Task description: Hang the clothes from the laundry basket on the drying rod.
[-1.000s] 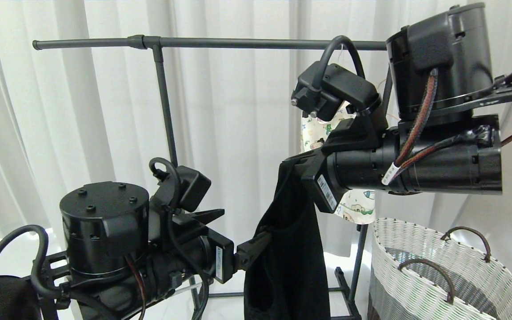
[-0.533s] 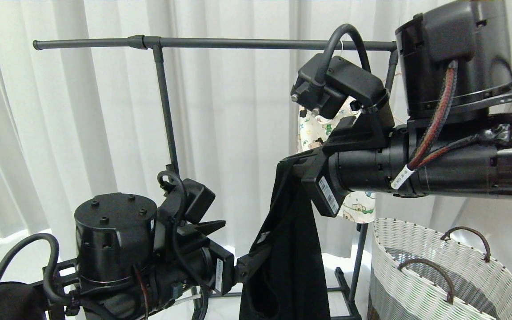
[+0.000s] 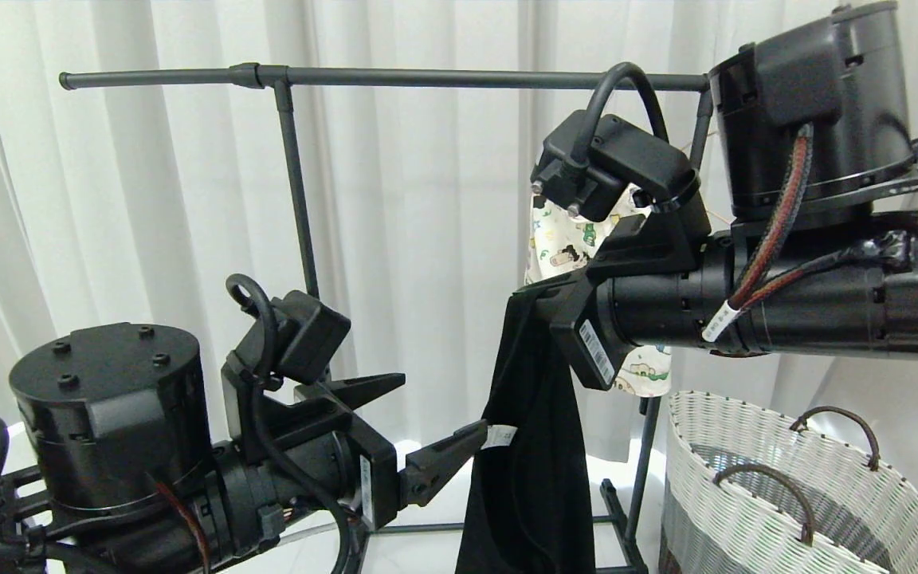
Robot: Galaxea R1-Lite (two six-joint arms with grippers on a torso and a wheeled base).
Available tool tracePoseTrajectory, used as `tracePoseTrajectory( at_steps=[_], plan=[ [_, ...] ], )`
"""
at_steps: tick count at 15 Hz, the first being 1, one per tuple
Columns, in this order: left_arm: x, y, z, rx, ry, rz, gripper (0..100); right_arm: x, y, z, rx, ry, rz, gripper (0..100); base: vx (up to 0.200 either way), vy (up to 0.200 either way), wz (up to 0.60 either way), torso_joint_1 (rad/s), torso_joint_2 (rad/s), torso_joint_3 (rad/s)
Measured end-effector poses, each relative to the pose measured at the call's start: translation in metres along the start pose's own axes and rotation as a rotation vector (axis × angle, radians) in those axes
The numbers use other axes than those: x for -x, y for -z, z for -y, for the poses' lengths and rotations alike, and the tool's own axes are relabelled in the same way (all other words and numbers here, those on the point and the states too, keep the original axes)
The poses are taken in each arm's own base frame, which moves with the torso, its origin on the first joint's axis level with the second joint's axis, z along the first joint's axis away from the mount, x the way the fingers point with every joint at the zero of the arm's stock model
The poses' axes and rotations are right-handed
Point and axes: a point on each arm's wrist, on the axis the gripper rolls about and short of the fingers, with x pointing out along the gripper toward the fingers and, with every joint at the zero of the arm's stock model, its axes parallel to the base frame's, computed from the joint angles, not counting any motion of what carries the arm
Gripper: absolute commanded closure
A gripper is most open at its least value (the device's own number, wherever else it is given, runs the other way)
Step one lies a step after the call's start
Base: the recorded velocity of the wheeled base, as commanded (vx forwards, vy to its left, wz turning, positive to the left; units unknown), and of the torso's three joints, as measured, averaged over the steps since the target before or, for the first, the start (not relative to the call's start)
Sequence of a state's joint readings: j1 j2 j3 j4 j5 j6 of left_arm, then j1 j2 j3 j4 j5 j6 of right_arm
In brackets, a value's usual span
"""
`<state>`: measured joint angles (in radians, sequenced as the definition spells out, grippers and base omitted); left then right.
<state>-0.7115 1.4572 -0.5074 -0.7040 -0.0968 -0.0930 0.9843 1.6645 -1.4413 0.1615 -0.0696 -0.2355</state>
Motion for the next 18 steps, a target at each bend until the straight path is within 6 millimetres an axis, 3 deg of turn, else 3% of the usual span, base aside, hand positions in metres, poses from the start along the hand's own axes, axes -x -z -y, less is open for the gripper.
tracePoseTrajectory(
  at_steps=[8,18],
  plan=[
    [-0.014,0.002,0.001,-0.024,-0.001,-0.025,0,0.002,-0.003,-0.009,0.014,-0.02,0.01,100,0.0,0.0,0.0,0.0,0.0,0.0],
    [-0.006,0.051,-0.026,-0.141,-0.099,-0.222,0,0.007,-0.005,-0.01,0.018,-0.025,0.021,100,0.0,0.0,0.0,0.0,0.0,0.0]
  ],
)
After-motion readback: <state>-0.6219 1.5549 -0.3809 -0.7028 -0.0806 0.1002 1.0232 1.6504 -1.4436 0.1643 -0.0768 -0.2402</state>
